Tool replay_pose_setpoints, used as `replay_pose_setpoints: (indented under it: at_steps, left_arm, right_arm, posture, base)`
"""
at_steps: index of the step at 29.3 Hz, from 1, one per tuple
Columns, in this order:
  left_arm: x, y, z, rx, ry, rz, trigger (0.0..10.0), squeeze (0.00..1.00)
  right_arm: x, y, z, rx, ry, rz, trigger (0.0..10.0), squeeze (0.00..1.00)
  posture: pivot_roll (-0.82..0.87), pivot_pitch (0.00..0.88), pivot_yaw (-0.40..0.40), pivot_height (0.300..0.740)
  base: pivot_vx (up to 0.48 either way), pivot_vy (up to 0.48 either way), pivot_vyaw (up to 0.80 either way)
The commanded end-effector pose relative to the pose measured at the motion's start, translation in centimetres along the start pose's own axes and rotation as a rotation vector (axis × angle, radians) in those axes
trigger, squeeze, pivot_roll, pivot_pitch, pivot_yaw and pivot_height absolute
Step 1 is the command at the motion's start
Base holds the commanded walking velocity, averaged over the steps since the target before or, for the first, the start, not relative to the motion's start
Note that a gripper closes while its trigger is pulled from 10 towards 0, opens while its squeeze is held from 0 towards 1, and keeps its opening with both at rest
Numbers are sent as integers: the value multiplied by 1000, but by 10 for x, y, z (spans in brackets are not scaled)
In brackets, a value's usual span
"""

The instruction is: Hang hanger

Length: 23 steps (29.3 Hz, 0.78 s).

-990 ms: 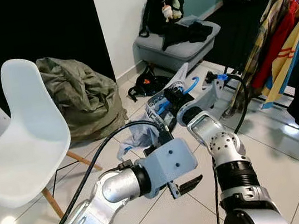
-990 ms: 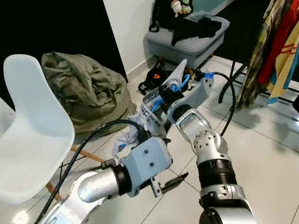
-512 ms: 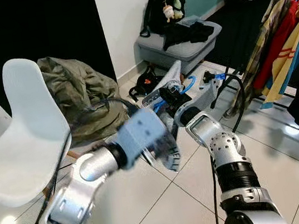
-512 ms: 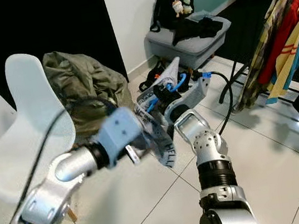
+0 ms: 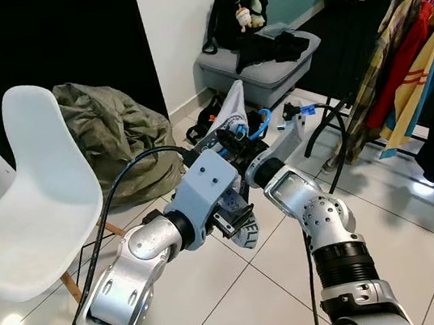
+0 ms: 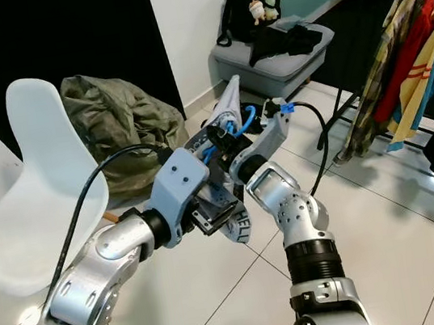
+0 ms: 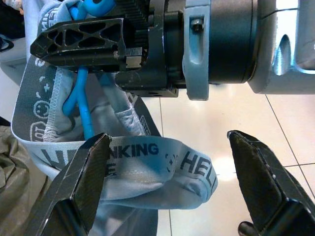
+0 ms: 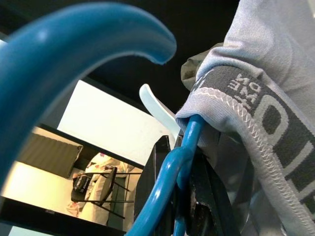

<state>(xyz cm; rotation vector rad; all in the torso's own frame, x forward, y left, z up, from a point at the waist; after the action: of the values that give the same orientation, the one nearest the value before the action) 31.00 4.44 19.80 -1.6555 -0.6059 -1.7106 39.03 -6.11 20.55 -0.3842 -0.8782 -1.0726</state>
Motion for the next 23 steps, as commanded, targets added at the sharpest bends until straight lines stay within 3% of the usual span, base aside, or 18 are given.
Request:
replay_pose_setpoints:
  at_steps: [1, 7, 13, 15, 23]
  left_arm:
    - [-10, 2, -2, 5, -8, 39, 10000, 0]
    - [-8, 3, 7, 71, 45, 39, 10000, 0]
    - [0, 3, 20, 155, 22, 10, 10000, 0]
    - [8, -1, 34, 243, -4, -23, 10000, 0]
    - [11, -5, 43, 287, -18, -32, 10000, 0]
  right_arm:
    - [-21, 3, 22, 67, 89, 20, 10000, 0]
    - [-24, 1, 31, 104, 92, 34, 10000, 0]
    - [-28, 0, 35, 119, 94, 43, 10000, 0]
    - [-27, -1, 35, 119, 94, 41, 10000, 0]
    - [-26, -2, 33, 115, 92, 41, 10000, 0]
  posture:
    - [-15, 131, 27, 740]
    - [-14, 134, 29, 740]
    - [-16, 139, 31, 740]
    - [-16, 139, 31, 740]
    - [-15, 139, 31, 740]
  base:
    - [0, 0, 0]
    - [0, 0, 0]
    - [0, 0, 0]
    - [0, 0, 0]
    - [0, 0, 0]
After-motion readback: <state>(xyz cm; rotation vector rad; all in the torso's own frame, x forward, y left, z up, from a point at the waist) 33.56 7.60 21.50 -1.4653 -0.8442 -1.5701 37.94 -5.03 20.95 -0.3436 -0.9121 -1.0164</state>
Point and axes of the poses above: a point about 5 cm out from each wrist's last joint towards the gripper, its own y axis pointing out of the wrist towards the gripper, its own x axis along the axis of the wrist's last joint, z = x × y, the point moved 4 cm from there along y, pointing out of the wrist towards the gripper, and after that the axes turned 14 degrees about -y, right-handed, at the moved point
